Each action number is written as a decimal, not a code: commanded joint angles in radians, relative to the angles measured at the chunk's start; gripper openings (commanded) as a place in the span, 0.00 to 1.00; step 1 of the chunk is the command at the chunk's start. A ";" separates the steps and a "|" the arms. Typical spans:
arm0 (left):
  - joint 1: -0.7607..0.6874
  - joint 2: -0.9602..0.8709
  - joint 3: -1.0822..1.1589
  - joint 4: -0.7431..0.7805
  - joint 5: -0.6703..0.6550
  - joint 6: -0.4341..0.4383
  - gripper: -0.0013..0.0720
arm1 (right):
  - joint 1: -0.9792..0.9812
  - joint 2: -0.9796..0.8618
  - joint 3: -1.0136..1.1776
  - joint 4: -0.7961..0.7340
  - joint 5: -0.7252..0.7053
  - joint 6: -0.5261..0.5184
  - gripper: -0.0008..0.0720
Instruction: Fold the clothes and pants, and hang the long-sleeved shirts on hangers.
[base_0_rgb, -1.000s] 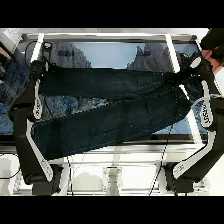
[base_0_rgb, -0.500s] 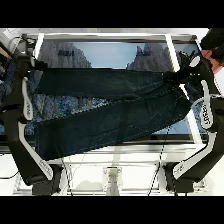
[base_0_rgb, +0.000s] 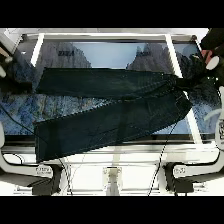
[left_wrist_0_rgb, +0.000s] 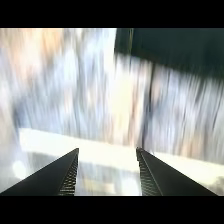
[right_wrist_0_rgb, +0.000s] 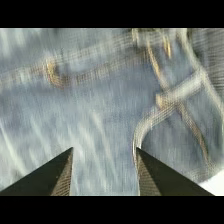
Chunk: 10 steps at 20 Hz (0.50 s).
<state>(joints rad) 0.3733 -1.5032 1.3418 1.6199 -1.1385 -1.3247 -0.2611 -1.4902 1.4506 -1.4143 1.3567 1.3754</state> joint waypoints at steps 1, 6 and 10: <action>0.027 0.132 -0.283 -0.032 -0.030 0.033 0.61 | -0.013 0.127 -0.170 0.000 0.013 0.000 0.61; 0.028 0.134 -0.394 -0.050 -0.037 0.058 0.61 | -0.013 0.156 -0.204 0.002 0.035 0.010 0.61; 0.064 0.134 -0.418 -0.050 -0.029 0.058 0.61 | -0.013 0.156 -0.204 0.002 0.039 0.010 0.61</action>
<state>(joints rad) 0.4149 -1.3743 0.9554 1.5749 -1.1687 -1.2732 -0.2741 -1.3418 1.2552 -1.4128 1.3876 1.3834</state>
